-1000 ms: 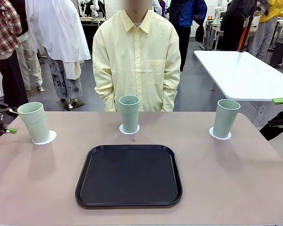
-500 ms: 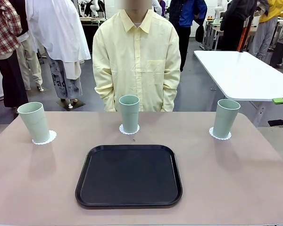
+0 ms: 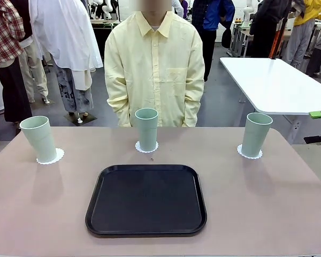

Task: Place coasters on the table and set cups on them.
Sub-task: Take one Reusable plastic cup from the Flat Tray and place it on a coaster set by the human.

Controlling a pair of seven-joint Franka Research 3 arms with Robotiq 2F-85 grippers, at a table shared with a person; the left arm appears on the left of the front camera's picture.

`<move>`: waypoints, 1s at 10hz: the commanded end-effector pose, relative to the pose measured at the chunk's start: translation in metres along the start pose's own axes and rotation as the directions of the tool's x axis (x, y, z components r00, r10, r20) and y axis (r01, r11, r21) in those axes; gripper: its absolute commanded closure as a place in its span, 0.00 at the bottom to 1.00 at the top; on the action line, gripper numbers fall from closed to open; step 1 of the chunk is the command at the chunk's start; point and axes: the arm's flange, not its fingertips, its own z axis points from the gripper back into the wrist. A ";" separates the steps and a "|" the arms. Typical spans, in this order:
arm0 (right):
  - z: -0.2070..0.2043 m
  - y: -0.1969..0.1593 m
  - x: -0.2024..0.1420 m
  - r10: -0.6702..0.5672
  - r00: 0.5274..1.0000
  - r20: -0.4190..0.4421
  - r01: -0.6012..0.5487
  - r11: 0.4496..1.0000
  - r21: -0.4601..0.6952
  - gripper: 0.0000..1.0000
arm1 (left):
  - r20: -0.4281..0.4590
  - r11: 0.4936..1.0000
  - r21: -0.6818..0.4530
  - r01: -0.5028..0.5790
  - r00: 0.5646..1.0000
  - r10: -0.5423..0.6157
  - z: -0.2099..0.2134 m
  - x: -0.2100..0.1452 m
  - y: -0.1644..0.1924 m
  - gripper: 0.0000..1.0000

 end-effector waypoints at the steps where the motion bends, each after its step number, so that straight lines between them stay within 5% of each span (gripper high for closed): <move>1: 0.000 0.003 -0.001 -0.011 1.000 0.003 0.011 1.000 -0.002 0.00 | -0.030 0.997 0.054 -0.054 0.998 0.056 -0.001 0.031 -0.025 0.00; 3: 0.000 0.003 -0.001 -0.011 1.000 0.003 0.011 1.000 -0.002 0.00 | -0.012 0.990 0.062 -0.126 0.992 0.127 -0.011 0.061 -0.037 0.00; 4: 0.000 0.003 -0.001 -0.011 1.000 0.003 0.011 1.000 -0.002 0.00 | 0.002 0.998 0.024 -0.059 0.998 0.059 0.004 0.039 -0.021 0.00; 10: 0.000 0.003 -0.001 -0.011 1.000 0.003 0.011 1.000 -0.002 0.00 | 0.002 0.998 0.024 -0.059 0.998 0.059 0.004 0.039 -0.021 0.00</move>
